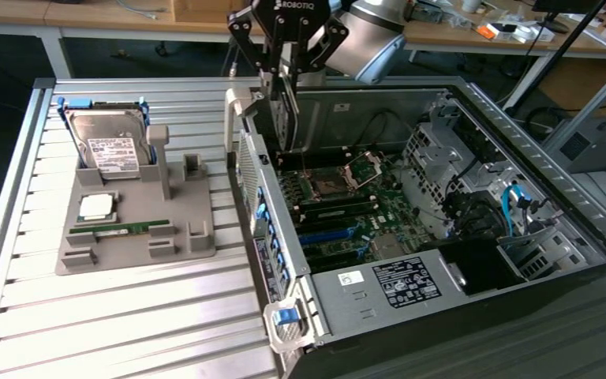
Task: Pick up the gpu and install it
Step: 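Pick up the gpu and move the gpu toward the slot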
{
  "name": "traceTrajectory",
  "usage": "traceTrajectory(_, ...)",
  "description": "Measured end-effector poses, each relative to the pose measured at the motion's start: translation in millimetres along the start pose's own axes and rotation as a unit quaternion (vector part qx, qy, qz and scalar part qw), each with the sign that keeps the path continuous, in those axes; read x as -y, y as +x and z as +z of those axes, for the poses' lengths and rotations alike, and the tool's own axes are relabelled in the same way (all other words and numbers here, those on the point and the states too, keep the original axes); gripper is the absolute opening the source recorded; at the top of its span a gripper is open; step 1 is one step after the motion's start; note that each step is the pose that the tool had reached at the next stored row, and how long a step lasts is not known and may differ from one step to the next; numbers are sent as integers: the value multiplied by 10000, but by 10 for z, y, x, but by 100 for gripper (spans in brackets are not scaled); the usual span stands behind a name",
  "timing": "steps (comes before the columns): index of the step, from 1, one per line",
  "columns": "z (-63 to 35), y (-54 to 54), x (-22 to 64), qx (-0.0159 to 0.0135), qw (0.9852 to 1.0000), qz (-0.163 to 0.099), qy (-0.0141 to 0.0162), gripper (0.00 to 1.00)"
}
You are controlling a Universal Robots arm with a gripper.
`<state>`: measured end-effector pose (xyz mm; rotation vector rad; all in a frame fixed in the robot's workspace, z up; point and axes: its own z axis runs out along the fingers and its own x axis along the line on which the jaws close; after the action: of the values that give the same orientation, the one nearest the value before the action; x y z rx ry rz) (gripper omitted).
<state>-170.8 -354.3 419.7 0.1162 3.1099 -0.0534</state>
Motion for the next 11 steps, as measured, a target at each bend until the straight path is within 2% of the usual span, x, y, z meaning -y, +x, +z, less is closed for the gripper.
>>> traceTrajectory(11,8,-34,-1,0,10000,0,3,27)
